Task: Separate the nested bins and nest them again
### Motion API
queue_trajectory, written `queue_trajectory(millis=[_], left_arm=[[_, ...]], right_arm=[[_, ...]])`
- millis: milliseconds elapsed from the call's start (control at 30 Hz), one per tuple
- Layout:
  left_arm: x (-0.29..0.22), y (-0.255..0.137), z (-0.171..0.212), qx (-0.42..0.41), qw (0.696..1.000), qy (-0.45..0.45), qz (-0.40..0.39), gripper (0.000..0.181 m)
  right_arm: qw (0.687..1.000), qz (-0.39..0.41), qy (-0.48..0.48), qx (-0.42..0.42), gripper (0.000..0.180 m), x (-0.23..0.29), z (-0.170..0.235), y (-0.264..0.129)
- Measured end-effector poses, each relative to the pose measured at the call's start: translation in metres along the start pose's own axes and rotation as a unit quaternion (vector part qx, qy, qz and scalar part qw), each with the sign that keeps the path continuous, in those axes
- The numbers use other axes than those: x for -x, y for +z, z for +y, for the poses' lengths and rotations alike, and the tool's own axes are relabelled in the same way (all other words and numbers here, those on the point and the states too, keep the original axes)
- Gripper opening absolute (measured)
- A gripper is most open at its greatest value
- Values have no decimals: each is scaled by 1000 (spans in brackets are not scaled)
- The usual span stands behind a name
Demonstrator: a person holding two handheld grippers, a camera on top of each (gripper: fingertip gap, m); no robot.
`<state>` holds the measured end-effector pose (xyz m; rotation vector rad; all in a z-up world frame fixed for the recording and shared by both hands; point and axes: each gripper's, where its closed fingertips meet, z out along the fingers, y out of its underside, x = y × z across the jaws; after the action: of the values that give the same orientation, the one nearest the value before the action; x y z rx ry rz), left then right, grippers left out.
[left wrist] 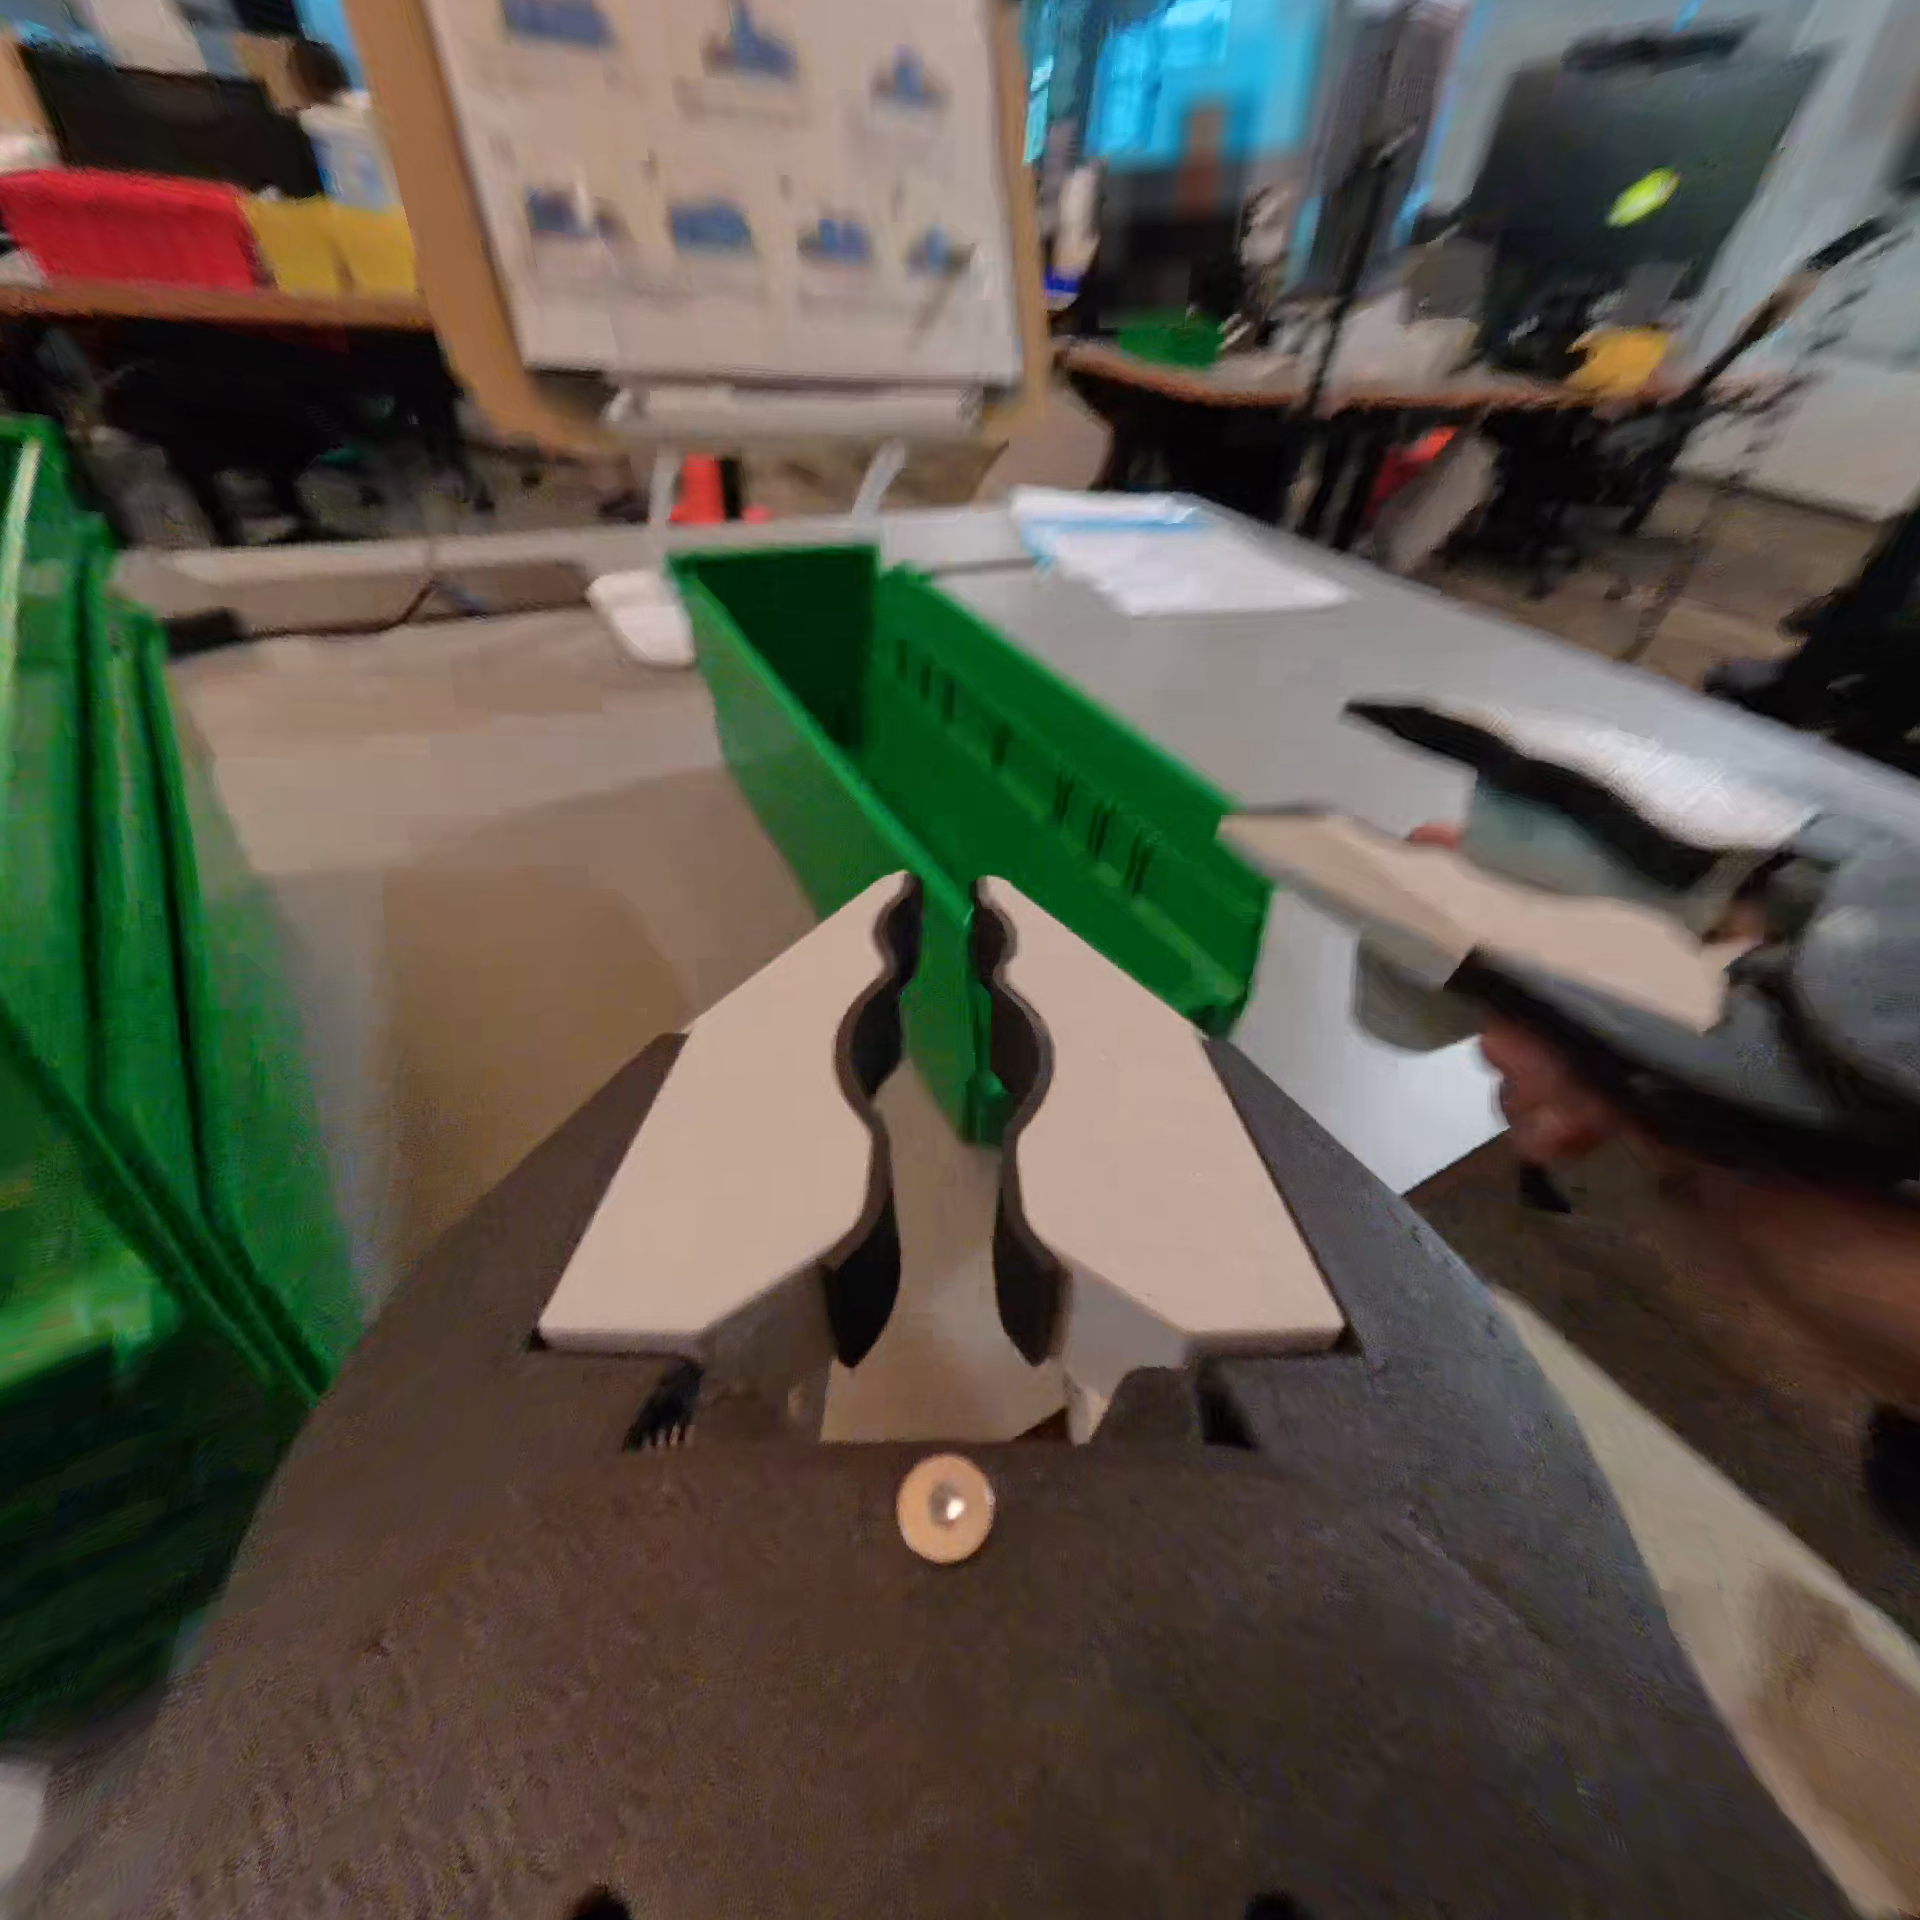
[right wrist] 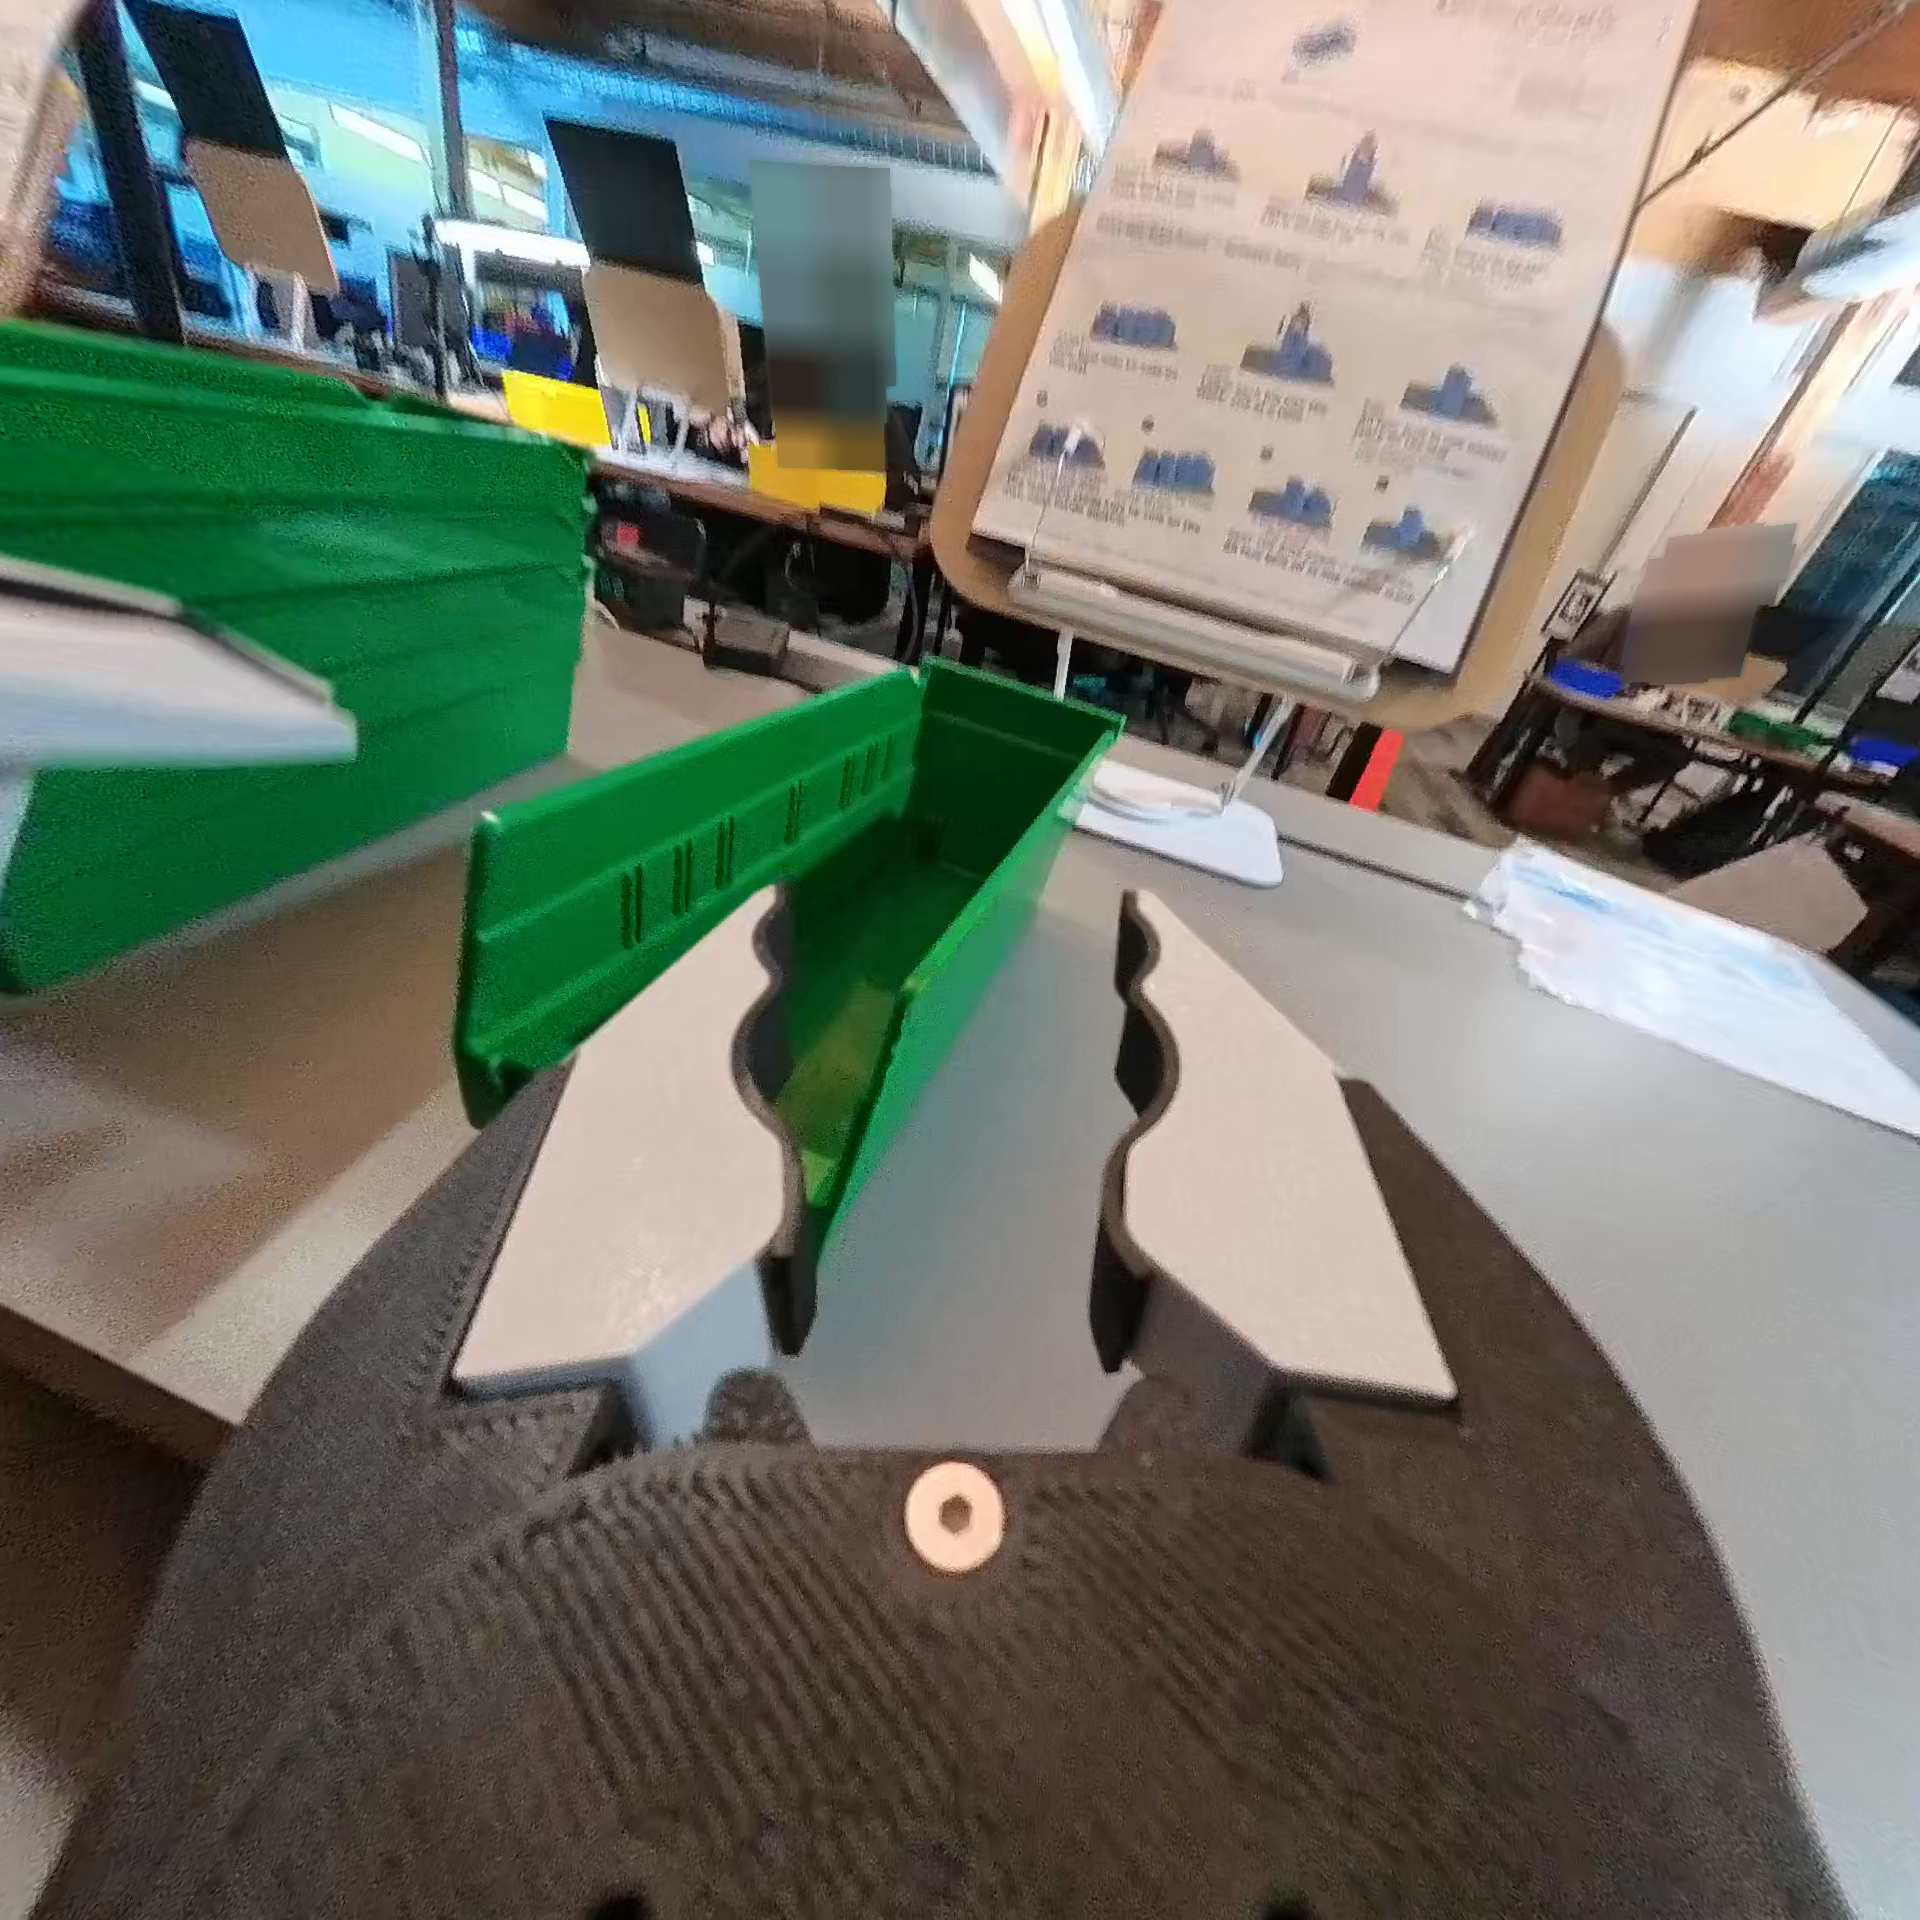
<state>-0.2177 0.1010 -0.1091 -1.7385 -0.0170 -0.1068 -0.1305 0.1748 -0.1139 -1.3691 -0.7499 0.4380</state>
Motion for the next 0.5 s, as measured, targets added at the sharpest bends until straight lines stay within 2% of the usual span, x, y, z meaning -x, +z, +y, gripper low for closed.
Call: queue_trajectory(millis=[67,200,233,300,333,400,500], left_arm=[[5,9,26,29,999,29,-33,36],[-3,18,43,53,998,33,-18,45],[-6,20,47,58,998,32,-10,50],[-5,22,54,65,997,48,-14,58],[-3,23,56,66,996,57,-21,61],[-2,24,55,57,997,54,-27,70],[-5,24,52,51,998,31,-14,78]], right_arm=[[1000,-11,-1,26,62,5,13,9],[998,-23,-35,54,52,12,32,23],[997,-25,-34,68,46,12,37,26],[996,-32,-14,86,17,13,41,30],[996,-31,10,89,12,13,41,29],[994,-20,41,103,8,9,41,28],[997,2,30,65,2,6,21,20]])
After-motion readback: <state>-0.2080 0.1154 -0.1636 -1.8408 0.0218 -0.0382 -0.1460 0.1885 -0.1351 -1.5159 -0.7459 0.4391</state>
